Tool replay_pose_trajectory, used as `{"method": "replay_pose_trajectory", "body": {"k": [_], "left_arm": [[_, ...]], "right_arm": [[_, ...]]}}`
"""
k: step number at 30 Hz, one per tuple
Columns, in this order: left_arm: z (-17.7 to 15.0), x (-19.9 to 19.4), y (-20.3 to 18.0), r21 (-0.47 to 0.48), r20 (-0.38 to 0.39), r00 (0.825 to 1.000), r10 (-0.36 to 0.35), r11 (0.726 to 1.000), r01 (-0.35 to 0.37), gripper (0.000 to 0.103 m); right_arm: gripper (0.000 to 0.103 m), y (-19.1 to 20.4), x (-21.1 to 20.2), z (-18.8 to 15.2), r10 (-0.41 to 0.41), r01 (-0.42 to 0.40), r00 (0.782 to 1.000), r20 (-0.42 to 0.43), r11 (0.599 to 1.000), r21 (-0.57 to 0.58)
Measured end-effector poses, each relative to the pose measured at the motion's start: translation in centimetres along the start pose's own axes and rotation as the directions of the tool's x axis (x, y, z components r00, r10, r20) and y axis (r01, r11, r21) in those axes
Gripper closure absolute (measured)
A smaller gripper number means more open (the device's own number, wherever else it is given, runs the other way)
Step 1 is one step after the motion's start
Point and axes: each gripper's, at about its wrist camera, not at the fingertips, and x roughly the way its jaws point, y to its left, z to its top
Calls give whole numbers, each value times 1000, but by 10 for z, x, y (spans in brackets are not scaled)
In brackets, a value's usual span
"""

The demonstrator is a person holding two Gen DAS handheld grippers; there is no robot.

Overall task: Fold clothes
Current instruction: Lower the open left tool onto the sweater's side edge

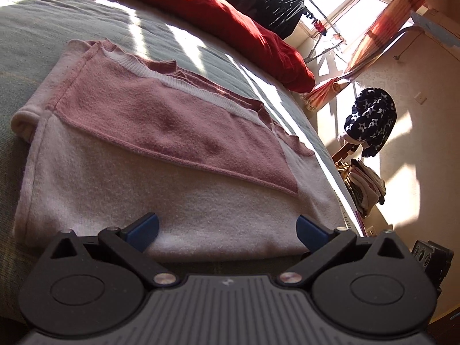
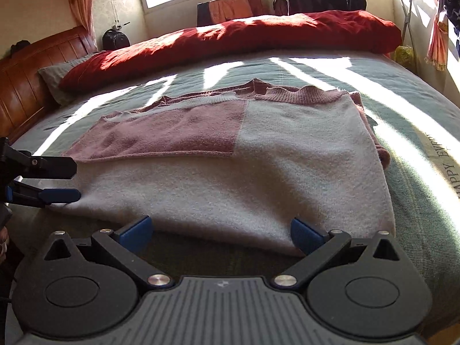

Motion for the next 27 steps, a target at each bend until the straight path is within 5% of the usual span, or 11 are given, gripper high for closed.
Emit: {"method": "replay_pose_trajectory", "body": {"k": [7,14,22,27], "left_arm": [[6,-3,-1,-11,-6,1000,-9,1000,9,1],[70,-48,13,57,58,998,21,998,-25,1],[128,-59,100,-124,39,994,100,988,-95,13],[119,-33,132,-205,-83,996,22,978,-39,27]], "right_arm": [[0,4,5,-4,-15,14,1000,-22,999,-51],[0,12,2,2,-38,34,998,-52,995,-90],[0,12,-15,15,35,-34,999,-34,999,7],[0,26,-18,22,16,-17,999,-32,999,-45]]}}
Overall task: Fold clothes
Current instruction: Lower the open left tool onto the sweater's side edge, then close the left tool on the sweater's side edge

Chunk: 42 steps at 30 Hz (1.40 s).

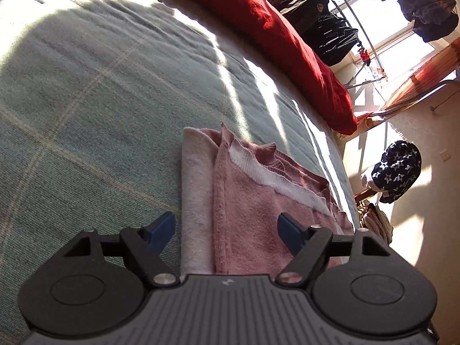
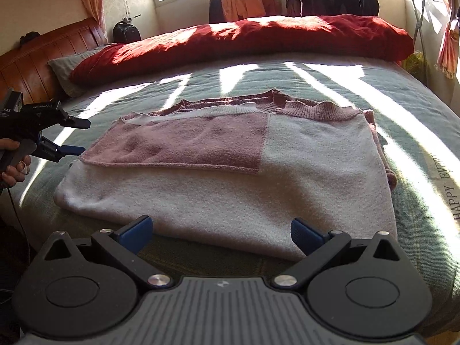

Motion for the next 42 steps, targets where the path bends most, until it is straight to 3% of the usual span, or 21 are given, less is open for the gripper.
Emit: {"method": "replay_pose_trajectory", "body": {"k": [6,14,25,34,36,42], "left_arm": [[12,25,8,16,-72,994,-80,997,81,27],[44,69,-6,53,-95,992,-79,995,85,27],[2,36,2,42,-216,964,-158,985,170,27],[29,71,-2,45,-226,959,-173,981,188,28],[25,66,-3,70,-229,959,-167,980,187,34],[10,48,27,-20,-227,952,-205,978,206,62]], "right_arm": [[0,8,10,5,-12,11,1000,-19,1000,-21],[0,19,21,11,-28,27,999,-40,999,-38],[0,20,14,11,-1,0,1000,-13,1000,-28],[0,18,10,14,-29,29,1000,-3,999,-14],[0,18,11,15,-33,33,999,-3,999,-16],[0,17,17,15,-28,27,1000,-14,999,-17]]}}
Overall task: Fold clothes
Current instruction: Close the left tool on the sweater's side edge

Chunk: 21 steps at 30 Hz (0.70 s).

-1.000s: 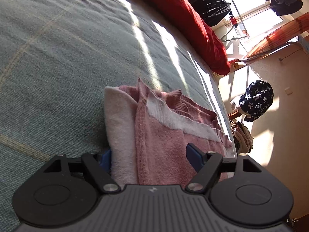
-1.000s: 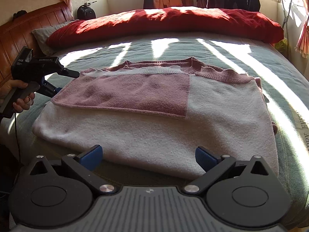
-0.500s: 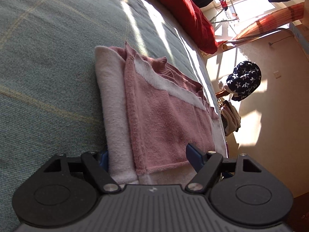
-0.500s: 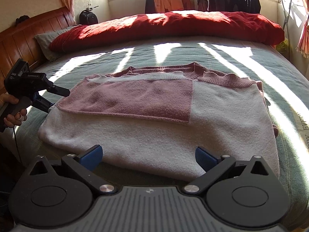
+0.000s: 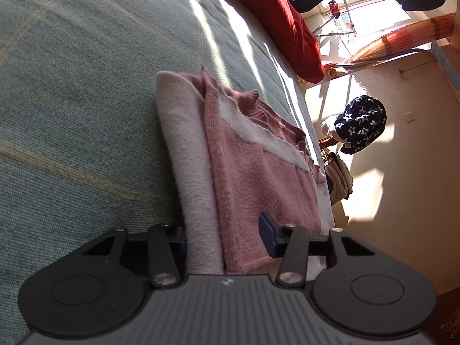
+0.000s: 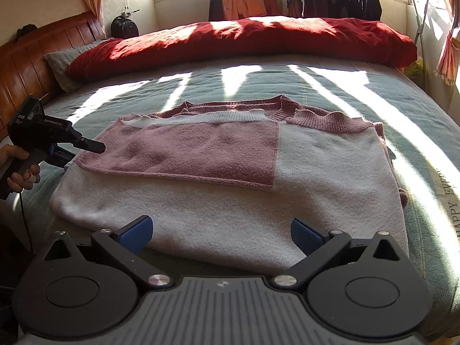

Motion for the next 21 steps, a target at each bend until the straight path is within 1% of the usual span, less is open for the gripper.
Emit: {"method": "replay_pose_trajectory", "body": {"k": [2,7,10,12,13,17,21], "left_arm": [[4,4,4,-24,-3,1000,2,1000,-2,70],[17,24,-2,9,-17,1000,-3,1000,4,71],[14,22,-6,35,-9,1000,28,999,-27,76],[11,19,-14,65,8,999,33,997,-34,78],[9,18,-17,81,18,999,35,996,-36,82],[5,11,-32,133,51,998,32,990,-39,82],[4,6,-47,158,70,996,63,985,-73,82]], "right_arm": [[0,2,4,1,7,-7,1000,-6,1000,-3],[0,11,9,2,18,-18,1000,-13,1000,-22],[0,11,10,1,14,-14,1000,-16,1000,-22],[0,8,10,0,14,-14,1000,-18,1000,-12],[0,7,11,0,13,-13,1000,-18,1000,-8],[0,3,12,-2,15,-15,1000,-13,1000,4],[0,2,10,-3,25,-25,1000,-1,1000,11]]}}
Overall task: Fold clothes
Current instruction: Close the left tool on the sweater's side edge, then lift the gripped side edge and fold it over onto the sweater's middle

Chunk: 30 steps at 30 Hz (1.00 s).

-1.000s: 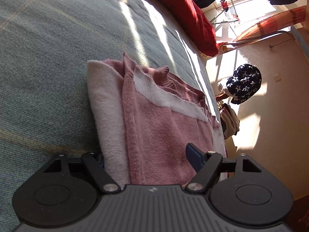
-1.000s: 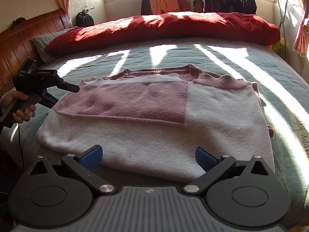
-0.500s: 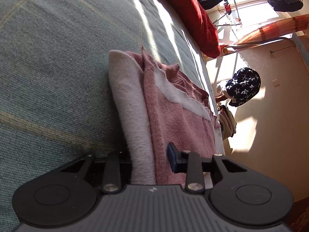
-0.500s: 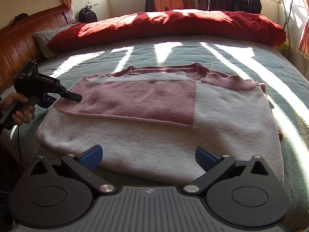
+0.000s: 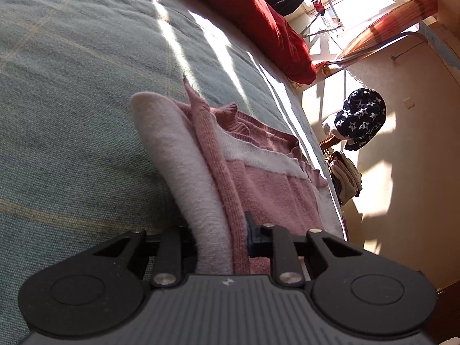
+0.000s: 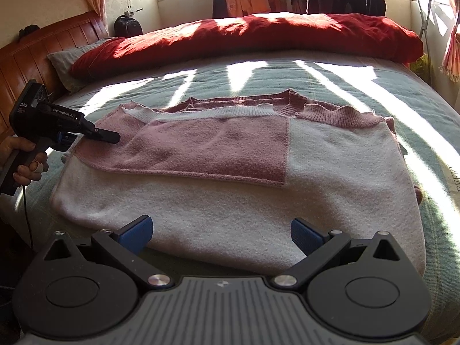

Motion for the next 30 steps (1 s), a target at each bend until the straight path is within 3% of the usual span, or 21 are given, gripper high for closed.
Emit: {"method": "replay_pose_trajectory", "body": {"k": [8,18,30], "left_arm": [[6,-13,-35,39,41,999,15,999,-16,82],[14,-16,-99,31,59,998,-29,999,28,82],[14,23,-173,20,62,998,-1,1000,0,82]], "right_arm": [[0,-5,-10,-2,18,-19,999,36,1000,21],[0,-13,-26,-7,55,-60,994,93,997,48],[0,-45,-60,-22,47,-66,984,171,992,103]]}}
